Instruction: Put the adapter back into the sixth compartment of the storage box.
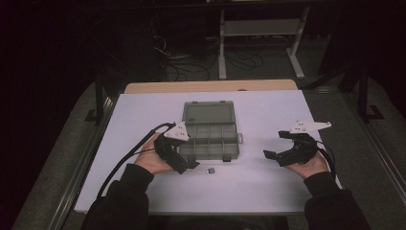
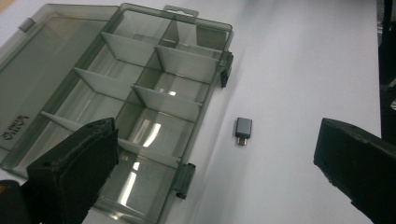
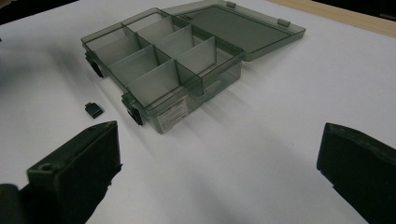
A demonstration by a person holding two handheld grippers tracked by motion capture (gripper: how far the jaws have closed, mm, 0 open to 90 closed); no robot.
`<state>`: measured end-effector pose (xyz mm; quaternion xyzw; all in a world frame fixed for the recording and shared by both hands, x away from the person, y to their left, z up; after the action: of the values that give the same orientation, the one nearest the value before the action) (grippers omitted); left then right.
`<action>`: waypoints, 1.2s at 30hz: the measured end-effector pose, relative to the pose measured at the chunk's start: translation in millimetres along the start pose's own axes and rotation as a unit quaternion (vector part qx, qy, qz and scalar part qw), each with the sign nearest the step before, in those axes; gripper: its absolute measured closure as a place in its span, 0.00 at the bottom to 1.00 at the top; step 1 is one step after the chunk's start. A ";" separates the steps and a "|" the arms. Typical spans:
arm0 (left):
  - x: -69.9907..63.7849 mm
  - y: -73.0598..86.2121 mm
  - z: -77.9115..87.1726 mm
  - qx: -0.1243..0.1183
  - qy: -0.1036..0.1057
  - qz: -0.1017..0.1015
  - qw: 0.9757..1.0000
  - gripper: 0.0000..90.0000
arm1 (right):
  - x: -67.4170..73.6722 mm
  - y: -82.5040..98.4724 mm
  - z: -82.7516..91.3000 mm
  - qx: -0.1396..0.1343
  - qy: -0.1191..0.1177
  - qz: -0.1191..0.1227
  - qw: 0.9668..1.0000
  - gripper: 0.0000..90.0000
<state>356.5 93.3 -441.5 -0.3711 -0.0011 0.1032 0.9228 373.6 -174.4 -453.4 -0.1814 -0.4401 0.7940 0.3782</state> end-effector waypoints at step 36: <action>-23.9 13.0 -49.5 0.036 0.051 -0.012 0.998 0.07 | 2.1 2.0 -1.9 0.006 -0.002 0.007 1.000 0.00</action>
<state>334.5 64.0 -484.4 -0.3420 0.0454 0.0726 0.9358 372.6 -172.4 -456.0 -0.1808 -0.4345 0.7997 0.3727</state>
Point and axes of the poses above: each handheld gripper's, and its own axes: z roughly backward along the jaws, y roughly out of its underside, x roughly to its left, the point moved 10 cm from there along -z, roughly forward along the jaws, and after that the axes turned 9 degrees about y, right-handed, at the moved point
